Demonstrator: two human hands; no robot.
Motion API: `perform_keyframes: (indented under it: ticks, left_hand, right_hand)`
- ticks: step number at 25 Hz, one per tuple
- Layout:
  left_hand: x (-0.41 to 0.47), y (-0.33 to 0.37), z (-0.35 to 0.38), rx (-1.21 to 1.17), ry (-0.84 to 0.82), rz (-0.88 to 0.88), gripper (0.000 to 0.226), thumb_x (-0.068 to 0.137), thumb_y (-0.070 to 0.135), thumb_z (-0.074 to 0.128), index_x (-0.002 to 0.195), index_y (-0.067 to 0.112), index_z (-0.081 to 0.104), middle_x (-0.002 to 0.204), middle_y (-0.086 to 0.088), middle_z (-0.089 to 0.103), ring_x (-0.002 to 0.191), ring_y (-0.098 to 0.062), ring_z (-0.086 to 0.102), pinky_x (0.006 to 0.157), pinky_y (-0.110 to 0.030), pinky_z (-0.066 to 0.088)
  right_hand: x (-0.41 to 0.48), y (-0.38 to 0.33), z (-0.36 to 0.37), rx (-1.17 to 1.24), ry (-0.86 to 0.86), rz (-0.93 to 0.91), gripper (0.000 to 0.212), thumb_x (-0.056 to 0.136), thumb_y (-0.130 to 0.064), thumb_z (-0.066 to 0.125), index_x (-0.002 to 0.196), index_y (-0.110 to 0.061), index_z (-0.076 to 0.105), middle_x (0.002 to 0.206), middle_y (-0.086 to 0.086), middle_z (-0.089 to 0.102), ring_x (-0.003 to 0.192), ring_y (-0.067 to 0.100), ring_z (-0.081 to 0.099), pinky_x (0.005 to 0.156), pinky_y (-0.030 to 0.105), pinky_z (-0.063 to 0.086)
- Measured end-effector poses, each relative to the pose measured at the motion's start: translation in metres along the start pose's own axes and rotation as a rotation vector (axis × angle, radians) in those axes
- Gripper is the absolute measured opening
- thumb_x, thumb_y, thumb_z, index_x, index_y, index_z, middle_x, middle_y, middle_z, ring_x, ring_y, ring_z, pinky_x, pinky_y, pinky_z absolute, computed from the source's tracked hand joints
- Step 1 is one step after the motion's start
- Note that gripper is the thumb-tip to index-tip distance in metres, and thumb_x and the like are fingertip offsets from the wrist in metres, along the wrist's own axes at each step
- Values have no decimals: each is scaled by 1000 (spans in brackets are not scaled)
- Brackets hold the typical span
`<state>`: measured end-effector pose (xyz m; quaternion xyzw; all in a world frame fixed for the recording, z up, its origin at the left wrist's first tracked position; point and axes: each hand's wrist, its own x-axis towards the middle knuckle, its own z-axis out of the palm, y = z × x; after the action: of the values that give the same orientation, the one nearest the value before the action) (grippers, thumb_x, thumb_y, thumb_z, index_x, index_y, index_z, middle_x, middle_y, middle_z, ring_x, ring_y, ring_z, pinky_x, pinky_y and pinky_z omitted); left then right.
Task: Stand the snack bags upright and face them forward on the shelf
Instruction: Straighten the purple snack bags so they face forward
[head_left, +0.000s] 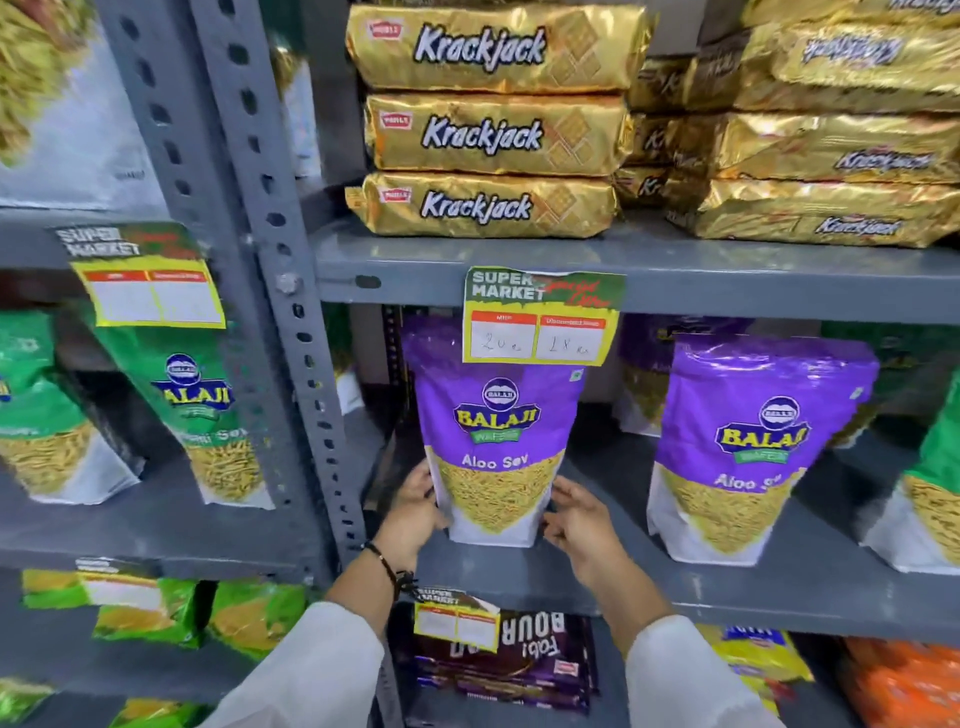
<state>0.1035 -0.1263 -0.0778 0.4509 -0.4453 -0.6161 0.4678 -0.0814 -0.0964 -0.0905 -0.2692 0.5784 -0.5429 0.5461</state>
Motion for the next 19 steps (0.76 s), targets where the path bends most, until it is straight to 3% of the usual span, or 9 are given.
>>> perform_keyframes:
  ticks: [3,7,11,15,19]
  left_hand:
    - [-4,0,4,-27,-2,26,79,65,-35,36,128,11,40,103,3,57,112,-19,44,59,-14,53]
    - [-8,-1,5,33,58,-43,82,68,-33,34,133,15,40,117,-4,55,112,-21,49,81,-31,47]
    - [-22,8,11,39,34,-31,79,69,-34,32,124,21,44,106,4,58,107,-18,50,82,-32,48]
    - [-26,10,11,45,17,-21,84,70,-35,28,136,16,35,120,-1,49,116,-20,45,94,-37,40]
    - [-26,11,13,65,38,-14,73,77,-29,32,135,17,36,118,0,49,112,-17,45,99,-43,40]
  right_hand:
    - [-8,3,-4,28,-11,-9,53,80,21,28,111,-14,53,90,0,65,66,14,53,41,15,38]
    - [-5,9,-4,14,23,-7,61,75,22,29,125,-7,50,108,8,62,86,23,59,53,21,41]
    - [1,12,-3,15,44,-12,65,74,21,31,131,-6,46,112,9,62,109,37,59,58,25,41]
    - [3,20,-2,38,40,-26,71,71,24,31,132,-7,46,123,11,61,116,33,57,60,27,43]
    - [10,24,-2,41,58,-38,68,72,23,32,131,-7,47,118,10,62,116,33,57,64,29,44]
